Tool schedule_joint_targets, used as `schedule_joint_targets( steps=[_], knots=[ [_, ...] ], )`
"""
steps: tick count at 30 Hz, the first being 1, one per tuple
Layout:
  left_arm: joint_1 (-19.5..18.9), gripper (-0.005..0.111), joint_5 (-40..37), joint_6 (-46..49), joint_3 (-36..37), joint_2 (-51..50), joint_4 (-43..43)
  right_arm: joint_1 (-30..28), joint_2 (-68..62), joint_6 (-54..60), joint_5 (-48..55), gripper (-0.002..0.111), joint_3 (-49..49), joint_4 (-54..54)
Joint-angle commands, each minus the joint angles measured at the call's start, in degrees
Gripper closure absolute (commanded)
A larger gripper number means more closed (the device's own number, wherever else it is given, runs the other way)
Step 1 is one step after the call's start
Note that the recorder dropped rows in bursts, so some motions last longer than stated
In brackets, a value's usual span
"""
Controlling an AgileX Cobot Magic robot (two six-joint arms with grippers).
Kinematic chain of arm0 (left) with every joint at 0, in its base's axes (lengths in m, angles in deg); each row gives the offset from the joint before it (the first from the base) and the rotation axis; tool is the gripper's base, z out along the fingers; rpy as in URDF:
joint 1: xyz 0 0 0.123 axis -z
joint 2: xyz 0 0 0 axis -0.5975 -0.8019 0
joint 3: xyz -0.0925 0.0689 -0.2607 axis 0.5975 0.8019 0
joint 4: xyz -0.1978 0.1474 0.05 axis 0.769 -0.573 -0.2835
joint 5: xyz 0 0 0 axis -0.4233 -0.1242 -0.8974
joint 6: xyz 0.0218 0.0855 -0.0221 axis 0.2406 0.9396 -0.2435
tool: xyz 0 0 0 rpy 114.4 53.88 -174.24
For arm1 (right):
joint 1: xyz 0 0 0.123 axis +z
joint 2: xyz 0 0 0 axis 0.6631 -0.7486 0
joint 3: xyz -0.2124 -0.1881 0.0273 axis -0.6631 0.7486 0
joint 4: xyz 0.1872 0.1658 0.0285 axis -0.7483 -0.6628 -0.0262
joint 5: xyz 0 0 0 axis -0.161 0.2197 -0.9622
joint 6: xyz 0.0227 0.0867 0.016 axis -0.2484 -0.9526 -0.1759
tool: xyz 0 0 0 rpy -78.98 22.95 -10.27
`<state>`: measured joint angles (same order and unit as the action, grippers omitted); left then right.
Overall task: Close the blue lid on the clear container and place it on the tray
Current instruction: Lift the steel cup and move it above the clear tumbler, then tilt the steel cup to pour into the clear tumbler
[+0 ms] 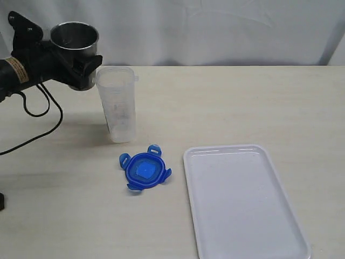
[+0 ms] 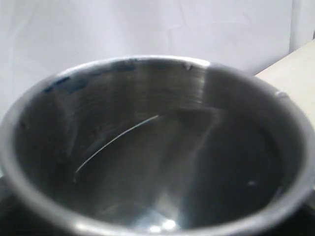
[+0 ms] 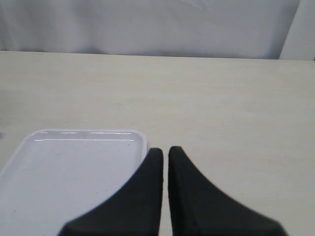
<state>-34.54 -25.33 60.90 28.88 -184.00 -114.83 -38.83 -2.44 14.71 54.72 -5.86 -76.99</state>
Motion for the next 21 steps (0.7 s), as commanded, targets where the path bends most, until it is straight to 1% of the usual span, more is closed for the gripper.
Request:
schedule_joint_targets(
  steps=[1,4,6,11,16,21],
  knots=[
    [0.5,0.107,2.5,5.1,-3.3,1.0,1.2,0.1,0.1,0.1,-0.4,0.104,0.1,0.3],
    [0.5,0.107,0.8,13.9,-3.4,1.0,1.2,0.1,0.1,0.1,-0.4,0.104,0.1,0.3],
    [0.5,0.107,0.2,16.8,-3.4,1.0,1.2,0.1,0.1,0.1,-0.4,0.104,0.1,0.3],
    [0.5,0.107,0.3,18.3,-3.4,1.0,1.2,0.1,0.1,0.1,-0.4,0.104,0.1,0.3],
    [0.5,0.107,0.3,24.1,-3.4,1.0,1.2,0.1,0.1,0.1,-0.4,0.104,0.1,0.3],
    [0.5,0.107,0.3,27.9,-3.4,1.0,1.2,0.1,0.1,0.1,-0.4,0.104,0.1,0.3]
  ],
)
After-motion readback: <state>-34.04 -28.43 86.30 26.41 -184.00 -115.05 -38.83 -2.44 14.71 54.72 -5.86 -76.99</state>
